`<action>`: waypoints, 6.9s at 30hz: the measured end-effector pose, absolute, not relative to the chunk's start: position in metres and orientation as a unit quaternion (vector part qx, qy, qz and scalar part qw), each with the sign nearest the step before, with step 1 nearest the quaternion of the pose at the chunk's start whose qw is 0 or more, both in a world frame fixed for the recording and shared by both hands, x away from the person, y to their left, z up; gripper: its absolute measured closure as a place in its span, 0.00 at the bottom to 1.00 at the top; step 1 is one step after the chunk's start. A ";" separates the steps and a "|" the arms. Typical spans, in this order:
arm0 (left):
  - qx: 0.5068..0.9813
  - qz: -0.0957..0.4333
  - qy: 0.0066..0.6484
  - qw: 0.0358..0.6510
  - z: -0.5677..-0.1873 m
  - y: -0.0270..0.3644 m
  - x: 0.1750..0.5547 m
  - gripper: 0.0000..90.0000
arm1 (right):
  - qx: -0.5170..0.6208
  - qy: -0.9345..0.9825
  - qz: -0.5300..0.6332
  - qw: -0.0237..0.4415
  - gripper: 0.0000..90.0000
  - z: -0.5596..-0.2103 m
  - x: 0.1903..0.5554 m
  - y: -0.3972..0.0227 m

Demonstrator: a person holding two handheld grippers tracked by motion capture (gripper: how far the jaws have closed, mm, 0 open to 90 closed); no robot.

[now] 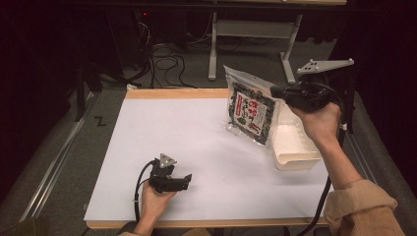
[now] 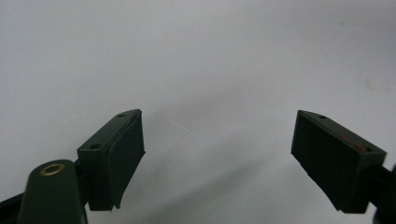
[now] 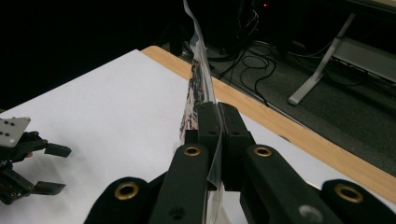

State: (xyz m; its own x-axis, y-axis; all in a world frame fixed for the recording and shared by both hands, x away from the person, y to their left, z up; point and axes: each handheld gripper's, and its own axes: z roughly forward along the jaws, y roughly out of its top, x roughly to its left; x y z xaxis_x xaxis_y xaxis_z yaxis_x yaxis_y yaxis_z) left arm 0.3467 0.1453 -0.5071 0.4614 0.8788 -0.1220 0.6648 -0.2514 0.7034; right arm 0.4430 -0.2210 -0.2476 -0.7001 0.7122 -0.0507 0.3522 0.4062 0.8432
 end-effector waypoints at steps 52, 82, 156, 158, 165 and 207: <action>0.762 0.146 0.502 0.382 -0.503 0.150 0.342 0.22 | 0.424 0.744 0.418 0.304 1.00 -0.232 0.451 -0.305; 0.769 0.150 0.492 0.378 -0.503 0.146 0.341 0.22 | 0.445 0.736 0.395 0.324 1.00 -0.255 0.458 -0.326; 0.773 0.166 0.487 0.370 -0.502 0.140 0.338 0.23 | 0.522 0.711 0.380 0.277 0.53 -0.343 0.459 -0.382; 0.774 0.164 0.487 0.370 -0.503 0.140 0.338 0.23 | 0.525 0.708 0.381 0.279 0.51 -0.343 0.457 -0.384; 0.776 0.165 0.486 0.368 -0.503 0.139 0.338 0.23 | 0.511 0.704 0.399 0.292 0.49 -0.338 0.442 -0.386; 0.781 0.175 0.473 0.367 -0.500 0.134 0.339 0.22 | 0.412 0.730 0.475 0.269 0.51 -0.339 0.362 -0.333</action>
State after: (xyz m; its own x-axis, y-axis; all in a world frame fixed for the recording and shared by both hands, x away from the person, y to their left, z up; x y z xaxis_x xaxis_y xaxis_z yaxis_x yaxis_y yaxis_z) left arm 0.3394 0.1337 -0.5002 0.4907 0.8682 -0.0733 0.6105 -0.2827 0.7398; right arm 0.3624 -0.3328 -0.3388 -0.5161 0.8565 -0.0022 0.3456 0.2105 0.9145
